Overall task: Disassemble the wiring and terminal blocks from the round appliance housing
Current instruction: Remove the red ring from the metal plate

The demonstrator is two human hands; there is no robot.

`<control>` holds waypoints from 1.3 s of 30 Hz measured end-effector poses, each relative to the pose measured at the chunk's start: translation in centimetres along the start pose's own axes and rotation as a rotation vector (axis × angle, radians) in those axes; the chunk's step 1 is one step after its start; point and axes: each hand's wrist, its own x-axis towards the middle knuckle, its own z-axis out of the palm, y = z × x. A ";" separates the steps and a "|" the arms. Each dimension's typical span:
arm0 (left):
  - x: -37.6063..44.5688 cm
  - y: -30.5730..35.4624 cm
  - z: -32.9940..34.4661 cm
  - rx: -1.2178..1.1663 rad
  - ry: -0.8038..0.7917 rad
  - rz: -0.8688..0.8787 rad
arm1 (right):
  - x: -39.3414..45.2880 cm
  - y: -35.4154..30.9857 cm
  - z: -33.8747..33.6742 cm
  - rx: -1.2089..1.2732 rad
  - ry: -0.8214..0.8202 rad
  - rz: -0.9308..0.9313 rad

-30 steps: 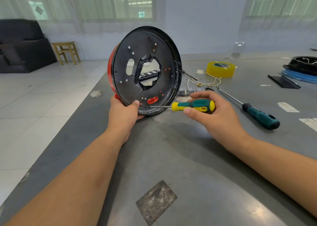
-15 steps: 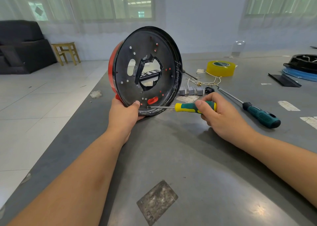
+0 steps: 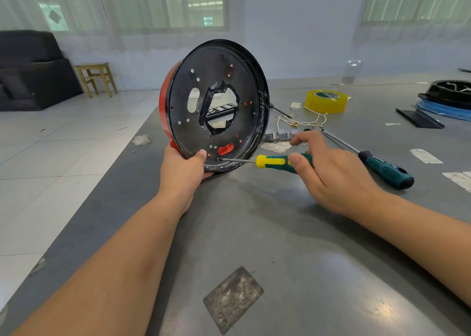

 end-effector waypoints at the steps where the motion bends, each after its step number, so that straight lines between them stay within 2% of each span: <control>1: 0.0 0.0 0.0 0.002 0.001 0.002 | -0.1 -0.3 0.3 0.094 0.008 0.037; 4: 0.0 0.0 -0.1 -0.004 -0.003 0.006 | -0.4 -0.3 1.1 0.383 0.045 0.151; 7: 0.0 0.1 -0.1 -0.007 -0.014 0.006 | -0.3 0.2 1.2 0.535 0.066 0.189; 10: 0.0 0.0 -0.1 0.024 -0.009 0.009 | -0.1 0.3 1.0 0.488 0.047 0.170; 16: 0.0 0.1 0.0 0.032 0.000 -0.004 | -0.1 -0.1 0.3 0.237 0.069 0.180; 20: -0.1 0.1 0.0 0.019 -0.009 -0.005 | -0.1 -0.2 0.4 0.250 0.041 0.056; 24: -0.2 0.1 0.0 0.011 -0.019 0.003 | -0.3 -0.4 -0.2 0.123 0.053 -0.093; 28: -0.2 0.1 0.1 0.021 -0.026 0.017 | -0.1 -0.9 -0.3 -0.025 0.137 -0.078; 30: -0.2 0.1 0.1 0.022 -0.027 0.015 | -0.2 -1.1 0.1 -0.002 0.134 -0.065; 35: -0.2 0.2 0.0 0.018 -0.019 0.007 | -0.6 -0.8 0.4 0.324 0.090 -0.012; 37: -0.2 0.1 0.0 0.025 -0.024 0.008 | -0.5 -0.5 0.5 0.291 0.089 0.012; 39: -0.1 0.1 0.0 0.025 -0.026 0.010 | -0.2 -0.2 0.5 0.157 0.106 0.060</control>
